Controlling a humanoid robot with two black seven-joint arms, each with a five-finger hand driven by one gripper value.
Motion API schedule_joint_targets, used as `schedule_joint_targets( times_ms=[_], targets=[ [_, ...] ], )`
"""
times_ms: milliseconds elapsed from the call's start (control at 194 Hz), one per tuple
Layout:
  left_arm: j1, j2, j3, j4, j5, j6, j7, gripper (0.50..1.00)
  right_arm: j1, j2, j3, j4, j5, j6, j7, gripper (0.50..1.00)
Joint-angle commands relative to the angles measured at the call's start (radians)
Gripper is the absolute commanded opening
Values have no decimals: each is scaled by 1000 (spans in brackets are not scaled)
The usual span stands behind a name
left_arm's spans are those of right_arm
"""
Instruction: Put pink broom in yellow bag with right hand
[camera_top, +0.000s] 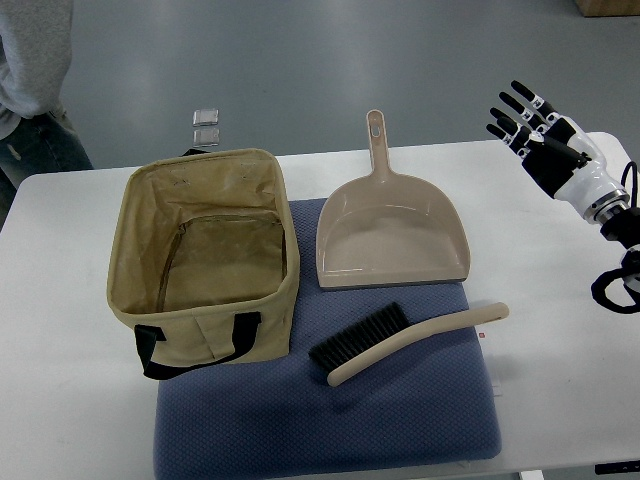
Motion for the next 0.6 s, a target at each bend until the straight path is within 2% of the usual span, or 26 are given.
schedule_joint_targets(
  times_ms=[0, 212, 330, 496, 594],
  targets=[
    [0, 0, 0, 1, 0, 0, 0, 1000, 11, 0, 0, -3, 0, 2, 1, 926],
    [0, 0, 0, -1, 0, 0, 0, 1000, 25, -3, -3, -14, 2, -7, 8, 926],
    [0, 0, 0, 1, 0, 0, 0, 1000, 28, -19, -5, -12, 3, 12, 12, 928],
    [0, 0, 0, 1, 0, 0, 0, 1000, 32, -45, -16, -12, 2, 89, 14, 926],
    [0, 0, 0, 1, 0, 0, 0, 1000, 51, -66, -23, -10, -3, 86, 12, 921]
  ],
)
